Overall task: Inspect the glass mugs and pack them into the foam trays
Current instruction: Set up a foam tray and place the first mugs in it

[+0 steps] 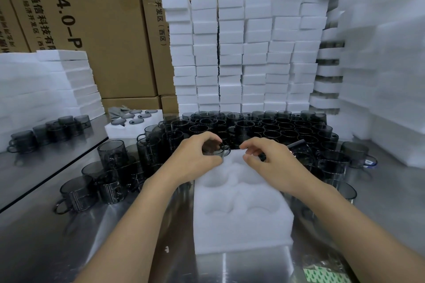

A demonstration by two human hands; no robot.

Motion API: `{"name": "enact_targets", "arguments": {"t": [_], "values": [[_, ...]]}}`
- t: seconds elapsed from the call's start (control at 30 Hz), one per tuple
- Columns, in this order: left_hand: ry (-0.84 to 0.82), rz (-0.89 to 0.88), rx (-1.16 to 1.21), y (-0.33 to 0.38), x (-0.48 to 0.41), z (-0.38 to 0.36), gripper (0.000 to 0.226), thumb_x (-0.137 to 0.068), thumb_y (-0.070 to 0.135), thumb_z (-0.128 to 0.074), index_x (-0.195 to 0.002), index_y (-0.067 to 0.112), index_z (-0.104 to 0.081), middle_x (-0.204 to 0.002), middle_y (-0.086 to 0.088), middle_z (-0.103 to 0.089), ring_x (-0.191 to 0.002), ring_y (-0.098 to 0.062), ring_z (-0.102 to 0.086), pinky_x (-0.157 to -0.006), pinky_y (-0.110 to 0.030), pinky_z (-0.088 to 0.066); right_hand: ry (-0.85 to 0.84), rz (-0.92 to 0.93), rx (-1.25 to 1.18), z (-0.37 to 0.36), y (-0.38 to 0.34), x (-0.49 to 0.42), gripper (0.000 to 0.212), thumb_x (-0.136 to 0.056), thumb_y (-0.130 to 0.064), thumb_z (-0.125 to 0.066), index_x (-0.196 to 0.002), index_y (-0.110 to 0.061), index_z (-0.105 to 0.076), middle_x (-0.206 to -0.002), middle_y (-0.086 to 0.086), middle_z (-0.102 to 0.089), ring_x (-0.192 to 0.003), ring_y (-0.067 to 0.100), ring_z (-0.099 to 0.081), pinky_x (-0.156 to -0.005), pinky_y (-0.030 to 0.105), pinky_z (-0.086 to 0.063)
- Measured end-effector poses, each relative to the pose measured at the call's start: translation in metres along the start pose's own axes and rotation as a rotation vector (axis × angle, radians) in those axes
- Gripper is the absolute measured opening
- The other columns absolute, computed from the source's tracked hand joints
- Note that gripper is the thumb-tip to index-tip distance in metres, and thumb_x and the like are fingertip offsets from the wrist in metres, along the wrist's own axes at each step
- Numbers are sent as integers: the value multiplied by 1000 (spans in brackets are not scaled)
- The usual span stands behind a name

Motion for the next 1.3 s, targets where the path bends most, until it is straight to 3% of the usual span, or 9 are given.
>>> {"name": "enact_targets", "arguments": {"t": [0.07, 0.13, 0.23, 0.33, 0.47, 0.7, 0.9, 1.2, 1.3], "values": [[0, -1, -14, 1, 1, -1, 39, -90, 35, -75, -127, 41, -67, -117, 21, -67, -107, -4, -64, -83, -23, -49, 2, 5, 9, -1, 0, 0, 24, -104, -34, -60, -127, -39, -66, -108, -21, -64, -112, 3, -55, -88, 23, -41], [5, -40, -115, 4, 5, -1, 56, -87, 49, -63, -142, 44, -60, -137, 25, -60, -128, -4, -55, -102, -30, -47, 2, 8, 9, -1, 0, 0, 24, -104, -34, -60, -126, -39, -66, -108, -21, -64, -113, 4, -54, -89, 25, -41], [-33, -147, -286, 13, 11, -8, 75, -92, 53, -46, -165, 42, -35, -169, 26, -31, -157, 3, -19, -126, -31, -24, 1, 24, 20, -1, 1, 0, 23, -104, -34, -60, -126, -38, -66, -107, -22, -64, -113, 6, -55, -94, 29, -44], [-88, -167, -367, 12, 10, -15, 62, -111, 39, -37, -170, 35, -22, -175, 24, -16, -159, 9, -2, -124, -21, -10, 5, 33, 29, -2, 2, 0, 23, -104, -35, -60, -125, -38, -66, -106, -22, -64, -112, 6, -55, -94, 29, -44], [-147, -119, -379, 6, 8, -16, 59, -115, 35, -29, -172, 32, -13, -177, 22, -9, -160, 6, -1, -127, -21, -6, 12, 38, 42, -3, 2, -1, 22, -104, -35, -60, -124, -38, -67, -105, -23, -63, -110, 5, -55, -92, 27, -43], [-236, -106, -421, 6, 8, -24, 72, -112, 45, -34, -171, 29, 3, -177, 19, 10, -159, 4, 15, -135, -38, 2, 9, 42, 54, -3, 1, -1, 23, -104, -36, -60, -126, -36, -68, -107, -22, -62, -113, 7, -55, -96, 30, -45], [-300, -70, -465, 6, 8, -29, 84, -108, 57, -36, -170, 27, 11, -175, 15, 21, -158, 1, 22, -133, -39, 10, 17, 43, 61, -4, 2, -1, 22, -104, -36, -60, -124, -35, -69, -106, -22, -62, -112, 6, -54, -97, 29, -44], [-384, 19, -527, 4, 8, -36, 121, -76, 96, -22, -169, 29, 15, -174, 17, 25, -157, 3, 24, -133, -45, 12, 31, 41, 67, -7, 3, -3, 20, -103, -37, -60, -120, -38, -70, -104, -23, -62, -110, 4, -53, -89, 22, -40], [-380, 19, -522, 5, 7, -36, 117, -82, 94, -24, -170, 27, 14, -175, 14, 23, -159, 0, 22, -134, -47, 10, 29, 36, 74, -7, 1, -2, 21, -103, -37, -60, -121, -37, -70, -104, -24, -62, -111, 3, -52, -90, 22, -40]]}}
Point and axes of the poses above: each hand's wrist, its own x-axis away from the middle knuckle, its own z-axis out of the back of the hand, y = z × x, the point moved 3 cm from there along -x, towards the middle knuckle
